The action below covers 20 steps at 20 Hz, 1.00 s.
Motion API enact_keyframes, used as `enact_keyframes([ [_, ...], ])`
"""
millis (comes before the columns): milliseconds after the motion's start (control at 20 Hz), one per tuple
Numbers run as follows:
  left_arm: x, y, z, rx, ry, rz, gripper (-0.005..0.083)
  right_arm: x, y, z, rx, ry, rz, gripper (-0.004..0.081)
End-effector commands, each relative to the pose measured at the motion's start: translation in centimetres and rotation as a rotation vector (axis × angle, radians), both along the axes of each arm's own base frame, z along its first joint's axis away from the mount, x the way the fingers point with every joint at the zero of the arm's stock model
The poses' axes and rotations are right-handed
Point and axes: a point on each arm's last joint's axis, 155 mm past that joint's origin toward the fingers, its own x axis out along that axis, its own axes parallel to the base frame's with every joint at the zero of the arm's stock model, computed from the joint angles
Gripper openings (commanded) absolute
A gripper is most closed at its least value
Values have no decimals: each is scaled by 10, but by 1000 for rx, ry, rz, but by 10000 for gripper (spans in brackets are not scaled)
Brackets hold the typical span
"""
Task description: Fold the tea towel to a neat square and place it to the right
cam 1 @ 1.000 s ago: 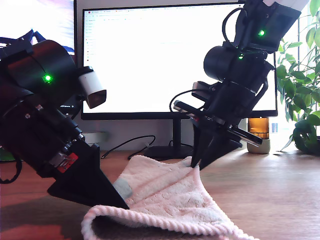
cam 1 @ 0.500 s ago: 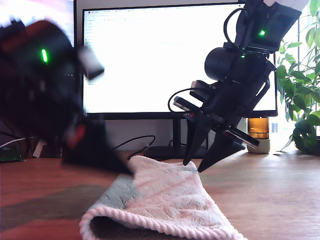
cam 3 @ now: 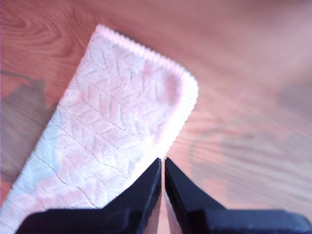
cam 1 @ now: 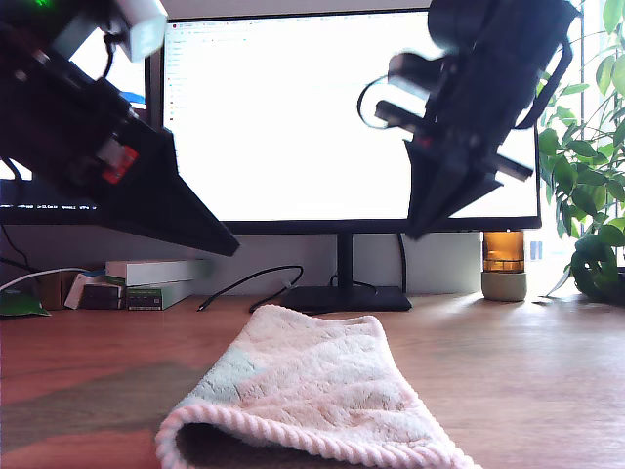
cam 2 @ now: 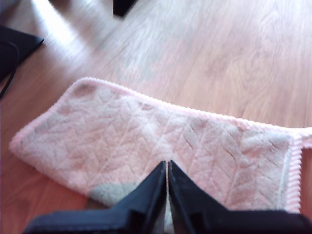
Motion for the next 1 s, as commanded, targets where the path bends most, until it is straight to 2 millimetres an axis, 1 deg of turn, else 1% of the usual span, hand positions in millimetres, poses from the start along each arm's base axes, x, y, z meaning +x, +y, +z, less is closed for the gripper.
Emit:
enact_keyframes([
  [0, -6, 4, -8, 14, 23, 1, -21, -11, -5, 3, -13, -24, 23, -11],
  [200, -12, 10, -3, 16, 21, 5, -21, -33, -15, 13, -1, -120, 69, -11],
  [300, -18, 16, -1, 16, 7, 15, -21, -45, -17, 14, 24, -162, 81, -11],
  [400, -26, 22, -1, 5, 0, 24, -21, -62, -15, 12, 56, -200, 126, -11],
  [600, -46, 33, -6, 5, 13, 68, -21, -102, -15, -3, 113, -242, 208, -11],
  [650, -50, 32, -4, 10, -2, 68, -21, -112, -15, -6, 126, -254, 233, -11],
  [750, -61, 23, 1, 21, -53, 2, -21, -121, -6, 3, 176, -292, 273, -11],
  [850, -77, 16, -5, 83, -122, -122, -21, -123, -2, 5, 184, -300, 288, -11],
  [900, -80, 13, -4, 104, -172, -167, -21, -122, -1, 4, 182, -296, 289, -11],
  [950, -82, 10, -4, 104, -182, -186, -21, -122, -1, 2, 180, -292, 289, -11],
])
